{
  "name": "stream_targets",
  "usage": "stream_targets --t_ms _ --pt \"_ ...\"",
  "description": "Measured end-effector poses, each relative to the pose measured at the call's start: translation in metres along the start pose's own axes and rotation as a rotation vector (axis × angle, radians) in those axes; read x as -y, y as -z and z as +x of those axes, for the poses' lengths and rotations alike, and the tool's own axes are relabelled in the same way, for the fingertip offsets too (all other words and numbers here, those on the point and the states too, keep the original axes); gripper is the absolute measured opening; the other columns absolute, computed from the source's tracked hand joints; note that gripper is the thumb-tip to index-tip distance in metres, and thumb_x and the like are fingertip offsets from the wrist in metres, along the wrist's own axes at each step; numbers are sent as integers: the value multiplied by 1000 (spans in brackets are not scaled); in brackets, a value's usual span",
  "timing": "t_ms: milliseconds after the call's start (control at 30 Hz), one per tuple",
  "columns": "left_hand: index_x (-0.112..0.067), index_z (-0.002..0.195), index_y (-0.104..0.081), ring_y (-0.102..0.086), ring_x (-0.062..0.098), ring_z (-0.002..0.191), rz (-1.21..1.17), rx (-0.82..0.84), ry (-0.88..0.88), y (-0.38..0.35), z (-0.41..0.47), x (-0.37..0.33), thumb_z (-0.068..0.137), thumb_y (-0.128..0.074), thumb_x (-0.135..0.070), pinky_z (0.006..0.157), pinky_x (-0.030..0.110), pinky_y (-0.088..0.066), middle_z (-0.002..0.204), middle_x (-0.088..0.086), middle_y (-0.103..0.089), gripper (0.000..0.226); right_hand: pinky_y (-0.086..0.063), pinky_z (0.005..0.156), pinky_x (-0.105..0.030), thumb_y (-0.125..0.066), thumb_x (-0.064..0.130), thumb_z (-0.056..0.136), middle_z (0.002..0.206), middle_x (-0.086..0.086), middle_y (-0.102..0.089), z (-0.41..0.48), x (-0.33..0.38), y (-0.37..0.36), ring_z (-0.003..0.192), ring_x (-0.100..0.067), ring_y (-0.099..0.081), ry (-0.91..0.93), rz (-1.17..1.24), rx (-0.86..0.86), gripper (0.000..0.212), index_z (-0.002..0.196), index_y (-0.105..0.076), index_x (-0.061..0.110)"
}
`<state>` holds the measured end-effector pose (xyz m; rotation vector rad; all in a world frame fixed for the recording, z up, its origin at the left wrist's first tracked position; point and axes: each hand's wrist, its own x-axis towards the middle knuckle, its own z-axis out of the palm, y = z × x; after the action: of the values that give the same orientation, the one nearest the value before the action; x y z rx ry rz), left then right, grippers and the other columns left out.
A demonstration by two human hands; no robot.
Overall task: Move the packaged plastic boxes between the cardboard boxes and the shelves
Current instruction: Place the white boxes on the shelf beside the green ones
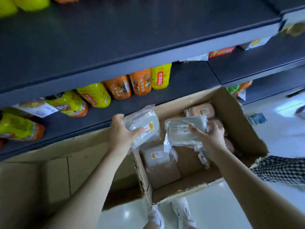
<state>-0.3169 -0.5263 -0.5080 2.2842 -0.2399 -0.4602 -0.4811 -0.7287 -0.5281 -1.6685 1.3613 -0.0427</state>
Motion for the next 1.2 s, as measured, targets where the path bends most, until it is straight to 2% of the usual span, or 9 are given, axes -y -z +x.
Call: stream_targets --t_ms 67,167,300,433,533,700,900,1033,1200 --pt "-4 124 -40 -44 14 101 -47 -45 4 31 -11 -20 68 -84 -24 71 17 -27 114 -1 -43 74 -39 76 -31 -76 50 71 110 -6 -46 -12 25 13 95 -21 -51 84 36 16 57 111 -52 17" --pt "-5 120 -47 -51 20 101 -67 -121 -13 72 -33 -49 72 -80 -28 68 24 -27 106 -3 -48 62 -42 66 -27 -75 45 75 93 1 -62 -33 69 39 83 -17 -60 185 53 38 46 108 -59 18" --pt "-8 123 -54 -53 25 108 -110 -238 -18 119 -68 -91 69 -80 -42 79 29 -37 117 7 -55 69 -34 52 -24 -72 46 78 73 7 -57 -66 127 80 64 -10 -52 328 -8 27 39 97 -58 15" --pt "-18 118 -59 -56 28 105 -187 -361 -81 160 -110 -139 58 -68 -66 90 42 -47 109 11 -59 77 -40 68 -29 -71 49 77 96 -4 -66 -106 176 124 88 -23 -61 442 44 10 55 111 -60 7" --pt "-19 109 -63 -60 26 100 -243 -478 -115 188 -134 -174 49 -56 -73 87 44 -49 102 7 -65 81 -47 75 -37 -71 46 78 93 -9 -67 -132 208 154 86 -27 -62 563 96 18 48 105 -61 7" --pt "-12 100 -64 -61 27 93 -329 -605 -168 238 -177 -228 75 -74 -44 83 39 -49 96 8 -66 41 -43 64 -28 -67 40 85 90 -1 -62 -177 262 199 83 -20 -58 722 223 59 31 103 -58 17" --pt "-10 98 -63 -61 23 89 -401 -678 -227 281 -190 -265 83 -69 -36 71 31 -47 97 6 -67 30 -52 80 -35 -70 38 82 92 -4 -68 -211 309 222 89 -26 -65 824 344 73 32 101 -65 12" --pt "-11 101 -65 -64 26 92 -401 -671 -261 303 -179 -284 82 -68 -39 84 44 -53 98 6 -68 34 -55 82 -44 -72 41 79 97 -7 -69 -216 340 223 89 -27 -66 831 387 72 43 107 -65 9" --pt "-14 88 -57 -53 21 85 -245 -699 -262 339 -150 -313 86 -61 -43 69 29 -38 83 -3 -57 29 -46 76 -31 -71 42 80 105 -8 -66 -213 394 219 93 -23 -61 878 378 17 53 116 -61 4"
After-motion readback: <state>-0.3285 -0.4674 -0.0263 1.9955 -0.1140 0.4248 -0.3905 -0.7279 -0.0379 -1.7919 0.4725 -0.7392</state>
